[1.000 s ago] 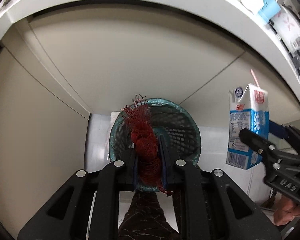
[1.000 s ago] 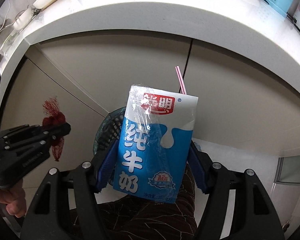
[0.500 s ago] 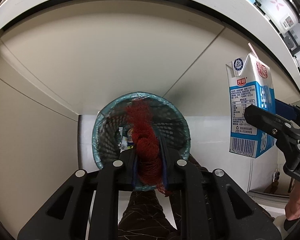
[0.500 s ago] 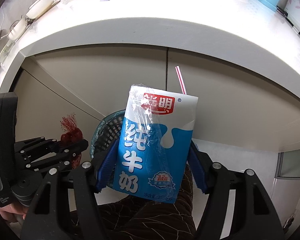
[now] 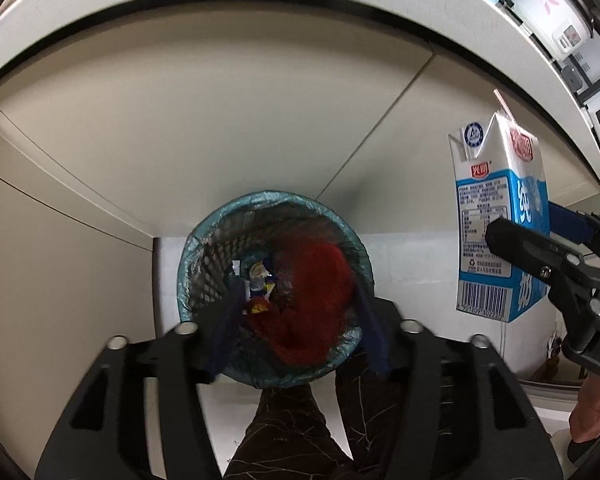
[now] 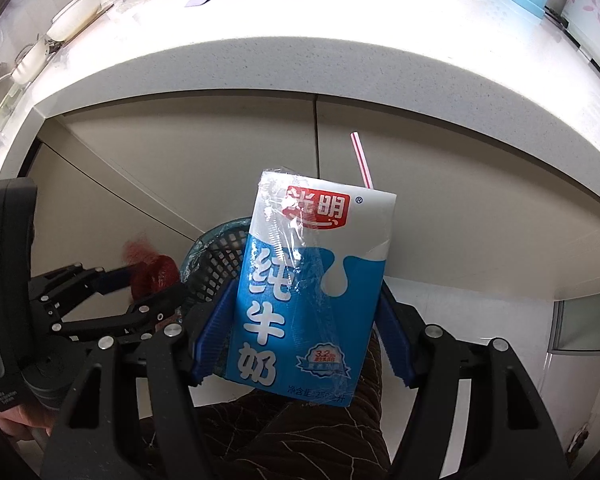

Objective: Collect trash
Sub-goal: 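Open the left tool to drop the red net while the right tool releases the milk carton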

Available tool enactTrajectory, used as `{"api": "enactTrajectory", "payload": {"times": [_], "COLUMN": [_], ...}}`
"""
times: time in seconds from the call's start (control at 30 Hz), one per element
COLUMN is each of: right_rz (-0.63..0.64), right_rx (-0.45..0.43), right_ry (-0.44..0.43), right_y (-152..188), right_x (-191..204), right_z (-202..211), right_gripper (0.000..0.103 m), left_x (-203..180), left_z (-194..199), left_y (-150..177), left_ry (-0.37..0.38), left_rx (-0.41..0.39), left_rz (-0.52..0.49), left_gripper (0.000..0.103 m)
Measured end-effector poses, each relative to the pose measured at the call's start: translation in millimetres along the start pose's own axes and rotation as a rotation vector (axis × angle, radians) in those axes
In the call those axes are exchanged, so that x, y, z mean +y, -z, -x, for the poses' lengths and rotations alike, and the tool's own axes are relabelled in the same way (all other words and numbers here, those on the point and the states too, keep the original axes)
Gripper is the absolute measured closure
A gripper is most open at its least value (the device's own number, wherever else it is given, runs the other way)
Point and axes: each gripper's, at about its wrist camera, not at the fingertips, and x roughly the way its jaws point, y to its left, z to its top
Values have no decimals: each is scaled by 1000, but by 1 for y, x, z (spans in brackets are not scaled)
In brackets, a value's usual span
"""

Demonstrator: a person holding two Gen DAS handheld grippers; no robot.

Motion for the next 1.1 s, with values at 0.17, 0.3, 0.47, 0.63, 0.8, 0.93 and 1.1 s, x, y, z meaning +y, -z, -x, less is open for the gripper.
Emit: {"api": "enactTrajectory", "payload": {"times": [0.17, 0.3, 0.47, 0.63, 0.8, 0.93, 1.1], "right_rz": [-17, -21, -2, 24, 45, 73, 90], "right_rx": [-20, -19, -11, -4, 17, 34, 50], "right_ry": [-27, -49, -79, -97, -111, -119, -118], "right_y": [1, 0, -1, -5, -4, -4, -6], "right_x": [4, 12, 28, 40, 46, 50, 54], "right_z": [1, -6, -17, -25, -34, -41, -49], "right_gripper": [39, 39, 39, 39, 39, 39, 38], "left_x": [5, 14, 31, 52, 73, 83, 86], "left_z": [10, 19, 26, 33, 43, 48, 51], "left_y": [0, 1, 5, 11, 17, 21, 26], "left_ry": [-16, -41, -66, -91, -106, -114, -123], "left_rx": [-39, -60, -81, -85, -100, -99, -104], "left_rz": [5, 27, 73, 126, 178, 206, 210], "left_gripper": [19, 9, 6, 6, 6, 6, 6]}}
